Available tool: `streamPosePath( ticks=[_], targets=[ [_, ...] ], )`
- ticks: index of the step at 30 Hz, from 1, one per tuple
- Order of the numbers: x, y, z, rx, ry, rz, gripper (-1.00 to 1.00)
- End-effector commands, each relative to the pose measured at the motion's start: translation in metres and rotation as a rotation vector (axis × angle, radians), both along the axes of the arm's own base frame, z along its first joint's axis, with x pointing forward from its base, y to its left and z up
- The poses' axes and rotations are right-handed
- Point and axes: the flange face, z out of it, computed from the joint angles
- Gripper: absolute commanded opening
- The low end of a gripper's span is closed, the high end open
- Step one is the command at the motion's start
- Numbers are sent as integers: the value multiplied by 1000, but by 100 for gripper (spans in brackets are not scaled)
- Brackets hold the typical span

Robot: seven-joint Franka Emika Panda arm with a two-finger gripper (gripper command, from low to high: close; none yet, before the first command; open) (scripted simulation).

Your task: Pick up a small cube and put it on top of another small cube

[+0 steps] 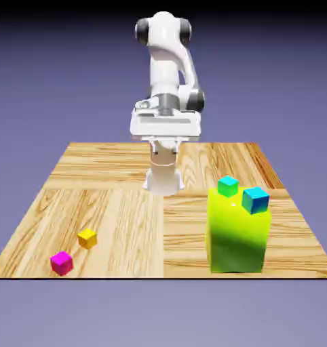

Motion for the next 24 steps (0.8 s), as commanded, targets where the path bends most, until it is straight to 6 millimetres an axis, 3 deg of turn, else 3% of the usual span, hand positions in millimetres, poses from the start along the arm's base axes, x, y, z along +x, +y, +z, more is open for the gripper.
streamPosePath(
  ticks=[1,6,11,15,20,22,24],
  targets=[
    [6,-15,-10,55,40,-78,0],
    [24,-90,-63,330,222,-481,0],
    [21,-163,-123,604,374,-900,0],
    [6,-217,-173,825,474,-1239,0],
    [-27,-275,-238,1107,574,-1663,0],
    [-43,-295,-263,1222,607,-1831,0],
    [-47,-299,-269,1249,614,-1869,0]
  ],
)
